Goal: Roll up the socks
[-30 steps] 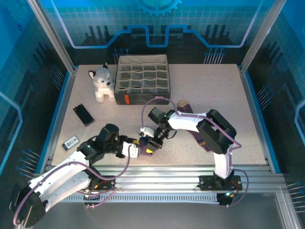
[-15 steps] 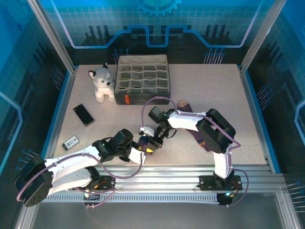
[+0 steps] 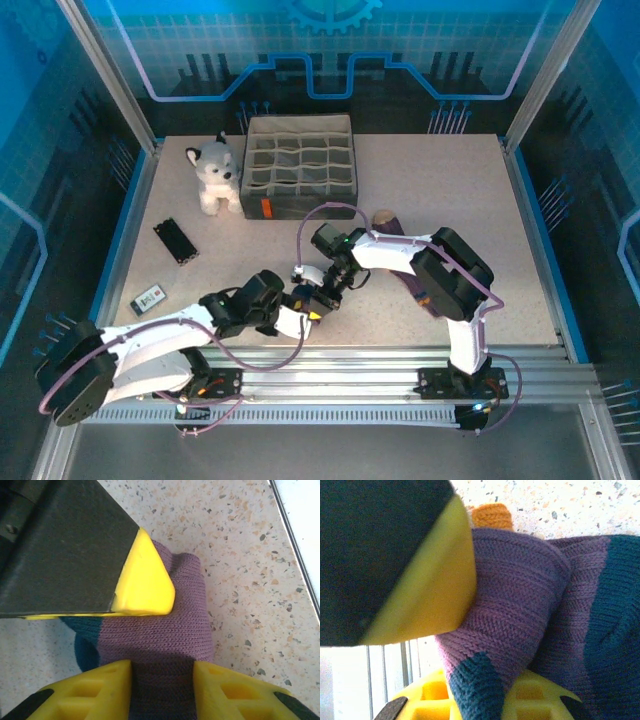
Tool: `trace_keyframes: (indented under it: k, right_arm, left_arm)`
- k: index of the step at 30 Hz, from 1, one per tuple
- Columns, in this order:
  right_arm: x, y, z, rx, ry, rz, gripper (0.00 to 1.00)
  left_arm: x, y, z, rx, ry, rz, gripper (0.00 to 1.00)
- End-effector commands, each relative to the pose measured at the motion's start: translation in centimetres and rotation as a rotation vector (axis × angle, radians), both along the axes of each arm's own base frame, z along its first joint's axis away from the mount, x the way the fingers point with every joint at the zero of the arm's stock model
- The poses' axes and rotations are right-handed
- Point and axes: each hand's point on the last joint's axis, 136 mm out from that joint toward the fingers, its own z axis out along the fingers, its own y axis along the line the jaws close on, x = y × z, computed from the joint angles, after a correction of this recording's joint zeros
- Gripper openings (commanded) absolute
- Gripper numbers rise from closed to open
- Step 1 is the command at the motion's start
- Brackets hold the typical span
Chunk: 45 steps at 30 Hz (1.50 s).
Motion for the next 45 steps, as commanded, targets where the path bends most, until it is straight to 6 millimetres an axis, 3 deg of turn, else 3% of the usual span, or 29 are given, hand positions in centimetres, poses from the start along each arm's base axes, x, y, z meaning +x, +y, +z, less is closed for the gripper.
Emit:
trace_keyframes:
  k: [1,8,12,22,26,31,37,40,45]
  right_arm:
    - [-0.4,-1.0,-1.3,-0.073,0.012,0.002,0.07]
    - [0.1,-0.7,0.5,-0.003,-0.026,-0.015,0.35]
    - [0.7,-0.8,2.1,0.059,-0.052,-0.049,0.44]
    - [3.9,-2.8,7.1,0.294,-0.243,-0.240,0.53]
    - [3.9,-4.2,7.8,0.358,-0.380,-0.295,0.55]
    - [2.4,-4.6,6.9,0.318,-0.732,-0.219,0.55]
    - [0.4,-3.5,6.2,0.255,-1.131,-0.042,0.56]
    - [-0.1,-2.6,6.0,0.234,-1.257,0.040,0.58]
    - [0.4,-1.3,4.6,0.204,-1.292,0.088,0.63]
  left_arm:
    - [0.1,0.8,-1.5,0.084,0.064,0.053,0.34]
    - [-0.2,1.8,-3.1,0.170,0.221,0.110,0.21]
    - [-0.5,2.1,-3.4,0.183,0.263,0.119,0.18]
    - [-0.6,1.8,-2.7,0.139,0.338,0.156,0.16]
    - [-0.6,1.6,-2.4,0.119,0.374,0.163,0.16]
    - [-0.5,1.5,-2.1,0.088,0.413,0.181,0.15]
    - [-0.6,1.4,-1.8,0.061,0.466,0.176,0.15]
    - [-0.6,1.3,-1.7,0.052,0.482,0.177,0.15]
    - [-0.5,1.3,-1.6,0.044,0.494,0.180,0.15]
